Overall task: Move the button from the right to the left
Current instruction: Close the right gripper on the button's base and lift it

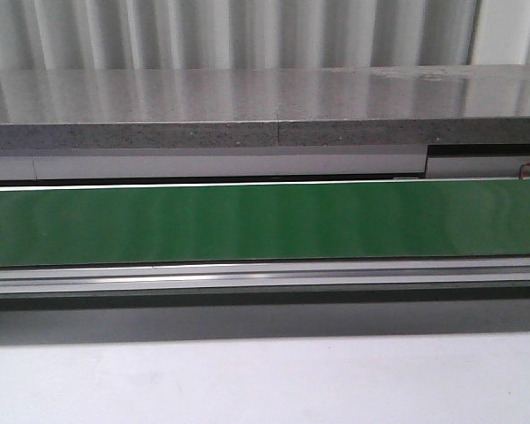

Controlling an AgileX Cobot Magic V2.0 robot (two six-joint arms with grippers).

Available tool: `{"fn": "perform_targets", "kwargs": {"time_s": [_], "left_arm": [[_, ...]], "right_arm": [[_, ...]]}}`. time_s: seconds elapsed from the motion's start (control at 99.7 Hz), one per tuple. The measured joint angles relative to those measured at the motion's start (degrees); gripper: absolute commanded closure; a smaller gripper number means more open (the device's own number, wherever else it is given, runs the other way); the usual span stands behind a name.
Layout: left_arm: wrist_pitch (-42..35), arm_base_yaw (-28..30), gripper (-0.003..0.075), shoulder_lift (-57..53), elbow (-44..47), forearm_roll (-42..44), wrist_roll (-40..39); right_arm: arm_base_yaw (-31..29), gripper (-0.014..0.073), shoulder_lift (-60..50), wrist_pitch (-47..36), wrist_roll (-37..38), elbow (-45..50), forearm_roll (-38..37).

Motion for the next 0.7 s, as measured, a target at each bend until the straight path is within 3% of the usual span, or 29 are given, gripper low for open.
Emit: {"fn": "perform_targets", "kwargs": {"time_s": [0.251,0.541,0.702], "left_arm": [[0.00,0.00,0.0740,0.00,0.00,0.00,0.00],[0.00,0.00,0.0740,0.00,0.00,0.00,0.00],[0.00,0.00,0.0740,0.00,0.00,0.00,0.00]], "right_arm": [[1.43,0.0338,-7.70,4.81,0.00,-1.40,3.37],[11.52,0.0338,-15.30,8.73,0.00,-1.40,5.06],[13.96,0.0338,-14.94,9.34,0.00,-1.40,5.15]]}}
